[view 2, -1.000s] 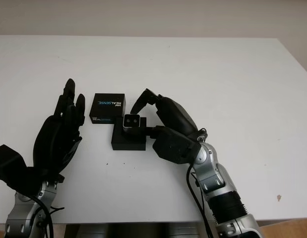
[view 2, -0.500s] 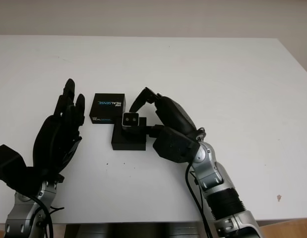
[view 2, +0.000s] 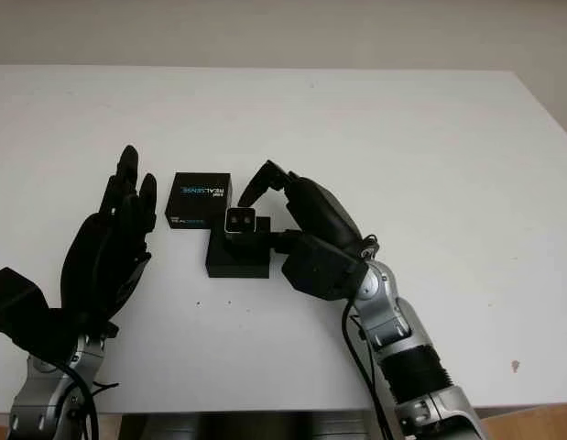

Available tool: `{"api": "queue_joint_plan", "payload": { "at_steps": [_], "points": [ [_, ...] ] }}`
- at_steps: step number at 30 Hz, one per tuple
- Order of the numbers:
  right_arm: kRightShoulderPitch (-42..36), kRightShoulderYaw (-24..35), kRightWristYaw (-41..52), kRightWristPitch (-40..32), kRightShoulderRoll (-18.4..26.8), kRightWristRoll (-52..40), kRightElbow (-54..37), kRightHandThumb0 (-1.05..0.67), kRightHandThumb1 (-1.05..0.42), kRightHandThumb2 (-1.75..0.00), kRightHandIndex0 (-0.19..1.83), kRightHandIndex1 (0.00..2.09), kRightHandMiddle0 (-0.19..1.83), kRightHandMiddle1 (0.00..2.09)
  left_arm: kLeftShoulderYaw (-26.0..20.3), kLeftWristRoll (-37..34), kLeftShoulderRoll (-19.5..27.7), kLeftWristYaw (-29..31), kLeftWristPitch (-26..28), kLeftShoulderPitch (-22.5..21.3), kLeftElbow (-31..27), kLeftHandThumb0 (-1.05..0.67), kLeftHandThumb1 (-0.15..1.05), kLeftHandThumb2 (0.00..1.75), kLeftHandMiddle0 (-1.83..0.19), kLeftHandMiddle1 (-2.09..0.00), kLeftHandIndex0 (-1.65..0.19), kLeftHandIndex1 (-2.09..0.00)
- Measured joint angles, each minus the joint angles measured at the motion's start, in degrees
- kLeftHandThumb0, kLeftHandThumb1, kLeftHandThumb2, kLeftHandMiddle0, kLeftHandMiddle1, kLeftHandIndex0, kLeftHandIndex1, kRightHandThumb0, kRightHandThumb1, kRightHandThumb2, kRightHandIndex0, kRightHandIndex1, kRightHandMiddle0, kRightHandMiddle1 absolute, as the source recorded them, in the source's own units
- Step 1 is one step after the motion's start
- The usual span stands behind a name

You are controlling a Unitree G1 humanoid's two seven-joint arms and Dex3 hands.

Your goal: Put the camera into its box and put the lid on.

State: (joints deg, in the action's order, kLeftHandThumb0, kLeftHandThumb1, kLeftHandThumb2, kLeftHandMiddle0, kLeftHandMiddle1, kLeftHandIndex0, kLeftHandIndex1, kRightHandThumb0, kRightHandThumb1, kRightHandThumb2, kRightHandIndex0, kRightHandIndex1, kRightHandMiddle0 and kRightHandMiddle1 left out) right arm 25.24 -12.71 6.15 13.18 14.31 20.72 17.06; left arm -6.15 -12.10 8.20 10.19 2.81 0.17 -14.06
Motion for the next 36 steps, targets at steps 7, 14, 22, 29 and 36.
{"api": "queue_joint_plan", "payload": {
  "at_steps": [7,14,22,29,36],
  "points": [
    [0.0,-0.07,0.3,0.14,-0.01,-0.06,0.14,-0.41,-1.04,-0.05,0.1,0.58,0.22,1.71,0.0,0.02,0.0,-0.02,0.0,0.0,0.0,-0.82,1.05,0.61,0.19,0.0,0.19,0.0],
    [0.0,-0.36,0.99,0.46,-0.01,-0.06,0.53,-0.41,-1.04,-0.06,0.11,0.56,0.22,1.71,-0.01,0.04,0.0,-0.05,0.0,0.19,0.0,-0.82,1.05,0.61,0.19,0.0,0.19,0.0],
    [-0.01,-0.96,1.67,1.5,-0.19,-0.06,1.55,-0.42,-1.04,-0.05,0.11,0.56,0.22,1.72,-0.01,0.44,0.0,-0.32,0.0,0.73,-0.28,-0.82,1.05,0.61,0.19,0.0,0.19,0.0],
    [0.01,-1.32,1.66,2.67,-0.47,-0.06,3.01,-0.43,-1.04,-0.05,0.11,0.57,0.23,1.73,-0.01,0.45,0.0,-0.53,0.01,0.75,-0.4,-0.83,1.05,0.61,0.19,0.0,0.19,0.0],
    [0.09,-1.22,1.91,2.95,-0.43,-0.25,3.54,-0.42,-1.04,-0.05,0.11,0.56,0.22,1.72,-0.04,0.38,0.0,-0.43,0.01,0.75,-0.41,-0.82,1.05,0.61,0.19,0.0,0.19,0.0]
  ]
}}
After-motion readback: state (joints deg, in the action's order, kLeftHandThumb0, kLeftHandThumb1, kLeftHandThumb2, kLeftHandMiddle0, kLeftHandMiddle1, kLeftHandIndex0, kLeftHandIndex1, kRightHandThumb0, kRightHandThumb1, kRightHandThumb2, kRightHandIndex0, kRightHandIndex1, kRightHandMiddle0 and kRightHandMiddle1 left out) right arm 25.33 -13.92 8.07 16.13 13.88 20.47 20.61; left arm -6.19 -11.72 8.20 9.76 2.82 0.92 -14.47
